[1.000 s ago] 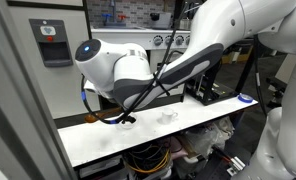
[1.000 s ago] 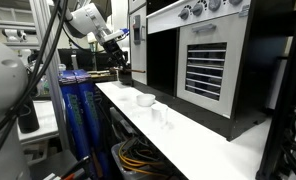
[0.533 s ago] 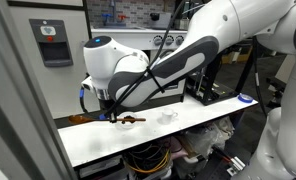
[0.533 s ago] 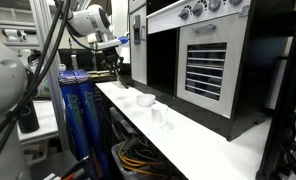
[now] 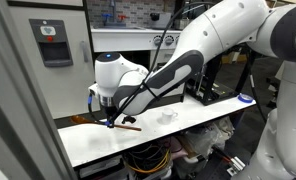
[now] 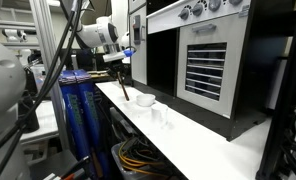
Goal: Use the brown spoon to stir the contents in the white bowl
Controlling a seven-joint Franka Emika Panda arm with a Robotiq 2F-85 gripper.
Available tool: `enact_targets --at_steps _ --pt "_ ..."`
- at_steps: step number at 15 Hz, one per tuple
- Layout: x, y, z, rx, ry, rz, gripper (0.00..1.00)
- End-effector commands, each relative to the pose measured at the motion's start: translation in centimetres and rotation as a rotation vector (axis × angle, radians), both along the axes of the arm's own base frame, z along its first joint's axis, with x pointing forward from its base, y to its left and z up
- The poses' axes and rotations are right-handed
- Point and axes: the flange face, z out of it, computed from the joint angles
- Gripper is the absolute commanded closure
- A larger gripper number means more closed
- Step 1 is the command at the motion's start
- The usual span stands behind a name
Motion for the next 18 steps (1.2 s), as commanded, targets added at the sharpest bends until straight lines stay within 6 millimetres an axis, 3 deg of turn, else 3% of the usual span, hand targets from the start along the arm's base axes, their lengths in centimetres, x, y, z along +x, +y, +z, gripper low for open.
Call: enact_targets --at_steps 1,8,18 --pt "0.8 -0.7 -1.7 0.007 0.012 0.011 0.97" --pt "2.2 -2.0 -4.9 -0.056 0.054 0.039 0.97" --pt "3.5 -2.6 -7.6 -0.087 0.095 0.089 0.97"
